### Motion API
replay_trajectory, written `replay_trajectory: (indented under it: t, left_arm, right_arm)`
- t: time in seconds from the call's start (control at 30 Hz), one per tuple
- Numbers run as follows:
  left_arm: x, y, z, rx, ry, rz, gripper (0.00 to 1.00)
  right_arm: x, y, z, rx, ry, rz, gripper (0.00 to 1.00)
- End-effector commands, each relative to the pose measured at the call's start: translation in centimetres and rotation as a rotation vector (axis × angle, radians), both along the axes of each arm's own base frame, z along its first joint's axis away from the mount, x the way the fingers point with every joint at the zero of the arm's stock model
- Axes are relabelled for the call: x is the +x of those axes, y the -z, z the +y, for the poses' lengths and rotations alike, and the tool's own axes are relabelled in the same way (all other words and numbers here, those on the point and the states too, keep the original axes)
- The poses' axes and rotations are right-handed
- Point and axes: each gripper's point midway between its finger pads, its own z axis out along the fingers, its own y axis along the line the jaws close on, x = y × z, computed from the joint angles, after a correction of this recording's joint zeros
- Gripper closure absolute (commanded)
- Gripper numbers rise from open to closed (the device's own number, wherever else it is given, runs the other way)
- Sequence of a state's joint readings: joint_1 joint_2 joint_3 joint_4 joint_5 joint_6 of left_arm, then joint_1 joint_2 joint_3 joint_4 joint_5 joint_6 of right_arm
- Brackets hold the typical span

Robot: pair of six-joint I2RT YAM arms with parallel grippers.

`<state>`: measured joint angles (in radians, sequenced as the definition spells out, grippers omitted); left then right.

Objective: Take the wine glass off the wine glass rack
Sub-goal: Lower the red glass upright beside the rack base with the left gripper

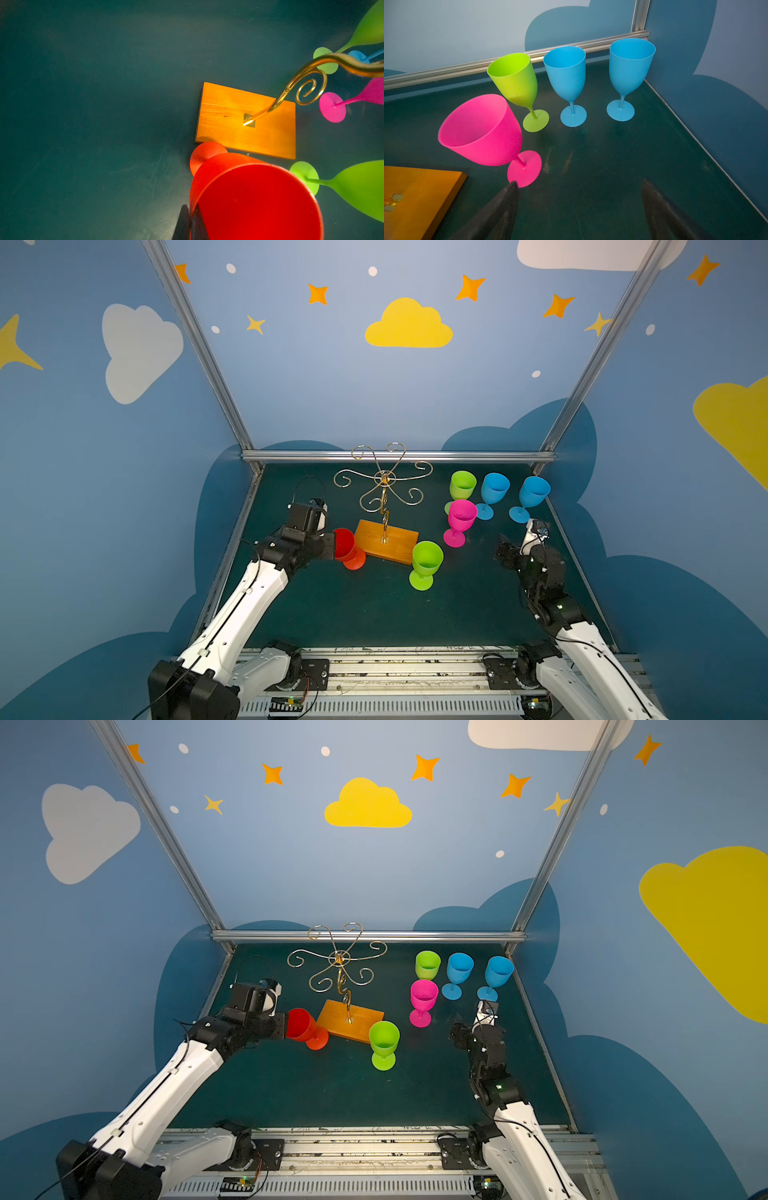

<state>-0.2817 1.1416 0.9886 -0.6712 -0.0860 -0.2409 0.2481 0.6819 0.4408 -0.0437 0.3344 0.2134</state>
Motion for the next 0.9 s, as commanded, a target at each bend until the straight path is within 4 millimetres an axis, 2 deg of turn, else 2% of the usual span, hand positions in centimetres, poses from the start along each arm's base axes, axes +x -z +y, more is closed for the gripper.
replay_trajectory:
  t: [0.0, 0.1, 0.27, 0.43, 0.6, 0.7, 0.87]
  left_arm:
    - [1.7, 0.3, -0.4, -0.017, -0.027, 0.005, 0.97]
    - [2.1, 1.2, -1.1, -0.038, -0.015, 0.025, 0.97]
    - [2.1, 2.1, -1.2, -0.037, -0.017, 0.04, 0.92]
    - [1.6, -0.2, -1.0, -0.032, 0.005, -0.014, 0.97]
    - [0.0, -2.1, -0.7, -0.003, 0.05, -0.004, 0.97]
    - [-1.1, -2.1, -0.9, -0.018, 0.076, 0.027, 0.97]
    - [-2.3, -0.7, -1.7, -0.023, 0.11, 0.088, 0.97]
  right_arm:
    - [0.7, -1.3, 0.2, 0.033, -0.011, -0.057, 0.1]
    - [0.9, -1.3, 0.0, 0.034, -0.008, -0.061, 0.1]
    - [0.9, -1.3, -0.5, 0.037, 0.001, -0.066, 0.1]
    - [0.9, -1.4, -0.7, 0.049, 0.0, -0.066, 0.1]
    - [0.7, -1.6, -0.8, 0.05, -0.001, -0.072, 0.1]
    - [0.6, -1.7, -0.9, 0.048, -0.001, -0.074, 0.1]
    - [0.5, -1.8, -0.9, 0.053, -0.006, -0.072, 0.1]
